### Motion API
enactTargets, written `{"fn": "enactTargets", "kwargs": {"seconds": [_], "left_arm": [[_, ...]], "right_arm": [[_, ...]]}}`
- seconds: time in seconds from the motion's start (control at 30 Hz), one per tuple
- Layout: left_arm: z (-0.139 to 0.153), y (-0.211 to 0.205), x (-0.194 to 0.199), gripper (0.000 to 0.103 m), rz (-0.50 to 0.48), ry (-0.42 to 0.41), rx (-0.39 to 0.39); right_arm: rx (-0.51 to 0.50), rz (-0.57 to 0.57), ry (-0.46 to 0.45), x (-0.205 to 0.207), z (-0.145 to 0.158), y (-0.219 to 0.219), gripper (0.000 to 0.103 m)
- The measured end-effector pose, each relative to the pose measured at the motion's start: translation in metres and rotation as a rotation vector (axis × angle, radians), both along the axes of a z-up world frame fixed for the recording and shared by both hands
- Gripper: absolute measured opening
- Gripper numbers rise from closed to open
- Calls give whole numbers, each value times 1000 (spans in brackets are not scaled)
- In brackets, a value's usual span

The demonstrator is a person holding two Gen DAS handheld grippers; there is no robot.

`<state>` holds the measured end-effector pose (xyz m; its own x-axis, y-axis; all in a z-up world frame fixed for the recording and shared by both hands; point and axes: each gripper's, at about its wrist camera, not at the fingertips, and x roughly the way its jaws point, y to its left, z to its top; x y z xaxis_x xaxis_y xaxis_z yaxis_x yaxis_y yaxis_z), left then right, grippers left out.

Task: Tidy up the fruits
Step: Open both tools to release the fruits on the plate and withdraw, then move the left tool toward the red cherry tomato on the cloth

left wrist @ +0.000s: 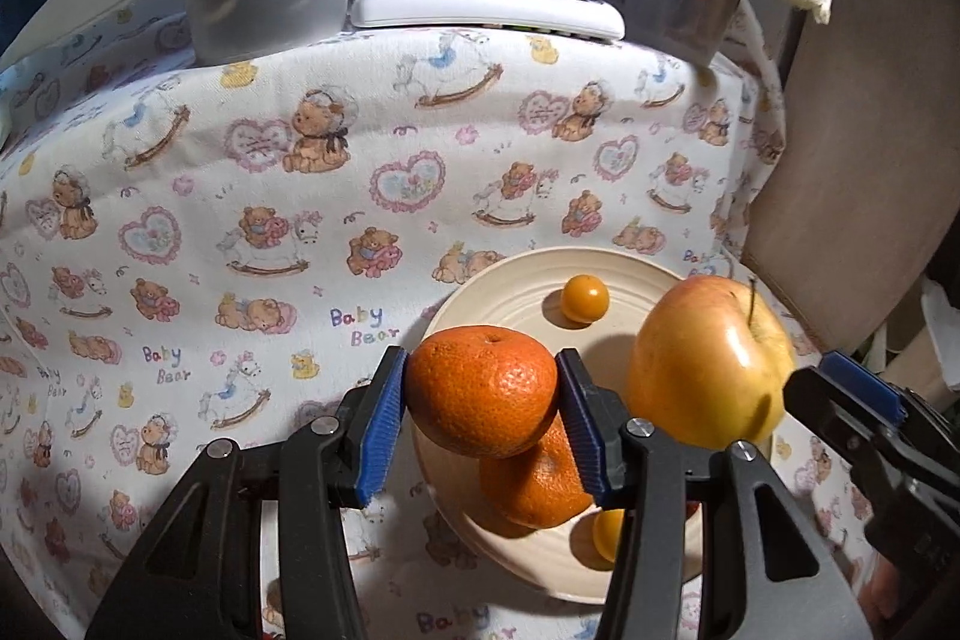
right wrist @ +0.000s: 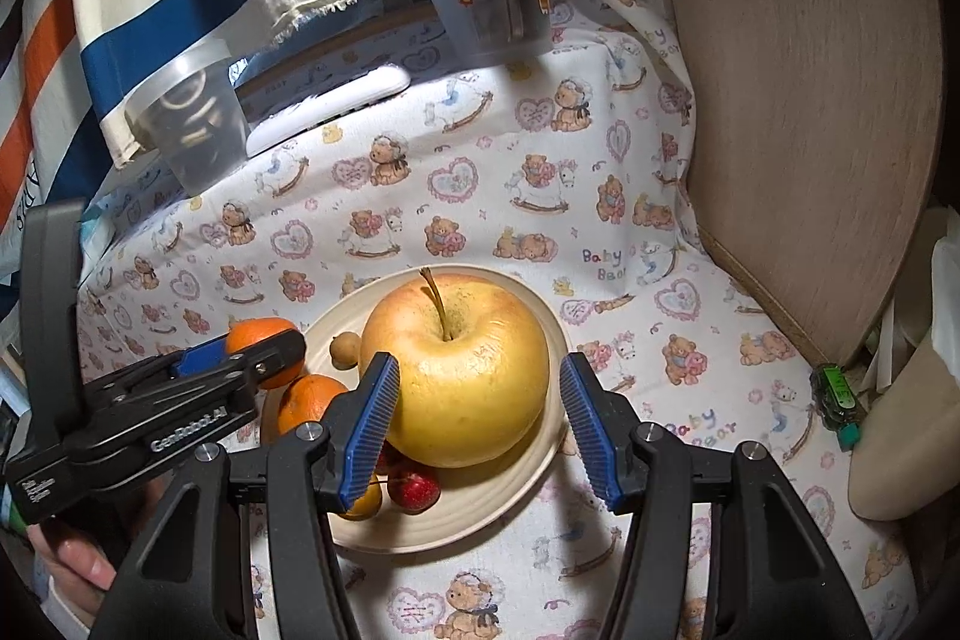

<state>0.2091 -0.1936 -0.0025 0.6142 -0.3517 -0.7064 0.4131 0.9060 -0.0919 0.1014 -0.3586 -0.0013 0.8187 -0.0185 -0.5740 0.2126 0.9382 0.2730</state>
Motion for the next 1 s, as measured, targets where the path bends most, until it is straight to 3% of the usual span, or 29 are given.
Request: {"fn": "enactTargets", "kwargs": {"seconds": [0.17, 0.2, 0.27, 0.33, 0.47, 0.57, 0.83, 1.0], "left_arm": [[-2, 1, 4, 50, 16, 3, -3], [-1, 3, 4, 53, 24, -1, -6], [1, 5, 3, 69, 24, -15, -12], [4, 7, 1, 75, 25, -27, -10], [10, 19, -6, 80, 30, -47, -24], [18, 29, -14, 80, 35, -84, -8], [46, 72, -46, 84, 93, -197, -79], [63, 98, -75, 98, 141, -309, -114]], "right_arm": [[2, 21, 0, 0, 0, 3, 59], [-4, 19, 0, 0, 0, 4, 60], [-3, 21, -2, 0, 0, 4, 61], [-3, 19, -5, -1, 0, 3, 61], [-11, 10, -11, -2, 2, 2, 62], [-15, 15, -20, -2, 4, 3, 62], [-94, 36, -106, -12, 17, 18, 68], [-131, 54, -182, -21, 24, 28, 80]]}}
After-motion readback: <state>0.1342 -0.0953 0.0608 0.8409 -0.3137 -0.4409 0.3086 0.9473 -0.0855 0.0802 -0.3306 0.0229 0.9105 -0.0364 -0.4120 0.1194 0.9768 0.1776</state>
